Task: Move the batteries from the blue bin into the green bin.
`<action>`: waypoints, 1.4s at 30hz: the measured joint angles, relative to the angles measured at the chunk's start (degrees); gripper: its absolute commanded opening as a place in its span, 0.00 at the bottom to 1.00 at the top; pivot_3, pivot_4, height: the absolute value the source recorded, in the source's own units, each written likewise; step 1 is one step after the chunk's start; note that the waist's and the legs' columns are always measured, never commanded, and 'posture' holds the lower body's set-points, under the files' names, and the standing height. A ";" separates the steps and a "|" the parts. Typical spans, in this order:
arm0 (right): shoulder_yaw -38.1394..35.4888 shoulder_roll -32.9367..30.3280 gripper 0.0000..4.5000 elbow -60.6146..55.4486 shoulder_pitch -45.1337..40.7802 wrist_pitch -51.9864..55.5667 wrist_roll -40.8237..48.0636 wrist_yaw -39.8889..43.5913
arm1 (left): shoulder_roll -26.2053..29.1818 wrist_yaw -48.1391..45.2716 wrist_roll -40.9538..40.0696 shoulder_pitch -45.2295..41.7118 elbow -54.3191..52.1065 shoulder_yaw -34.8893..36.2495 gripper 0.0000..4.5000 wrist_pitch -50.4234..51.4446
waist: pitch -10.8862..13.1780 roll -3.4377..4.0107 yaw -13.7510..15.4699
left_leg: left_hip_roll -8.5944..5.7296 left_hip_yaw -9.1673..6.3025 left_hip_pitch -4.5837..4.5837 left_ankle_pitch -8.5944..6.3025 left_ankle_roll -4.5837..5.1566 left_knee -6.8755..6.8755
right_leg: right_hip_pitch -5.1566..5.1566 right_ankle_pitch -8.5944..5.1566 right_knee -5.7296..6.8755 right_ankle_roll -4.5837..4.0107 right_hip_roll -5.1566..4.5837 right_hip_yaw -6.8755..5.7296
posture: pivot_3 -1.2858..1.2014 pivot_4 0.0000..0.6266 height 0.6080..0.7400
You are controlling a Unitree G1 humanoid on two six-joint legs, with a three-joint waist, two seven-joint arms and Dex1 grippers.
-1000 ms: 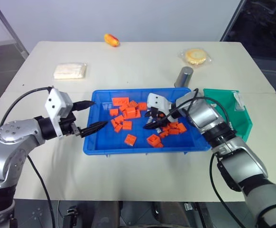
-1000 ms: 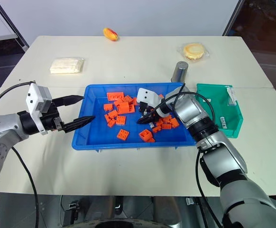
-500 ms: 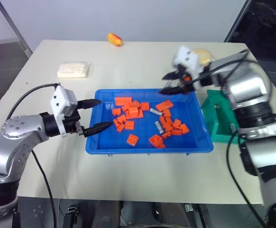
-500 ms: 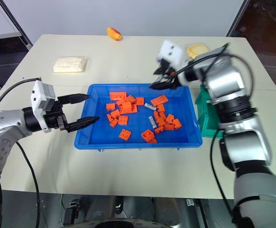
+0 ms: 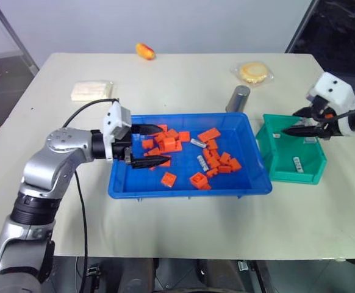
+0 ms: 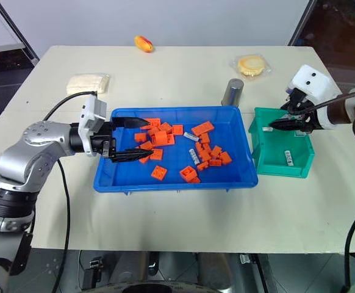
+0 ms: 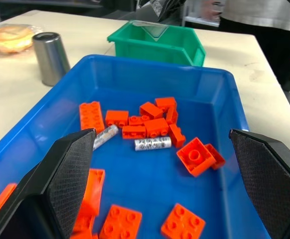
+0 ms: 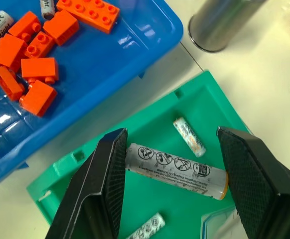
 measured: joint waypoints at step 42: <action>13.19 25.45 0.99 -11.71 0.04 14.41 15.60 -13.75 | 4.30 11.14 -1.94 12.30 -11.08 12.19 1.00 5.24 | -0.02 -0.03 0.99 | -0.09 -0.14 -0.24 0.00 -0.01 0.12 | -0.11 0.00 0.08 0.01 -0.11 -0.07 | 0.52 0.24 1.00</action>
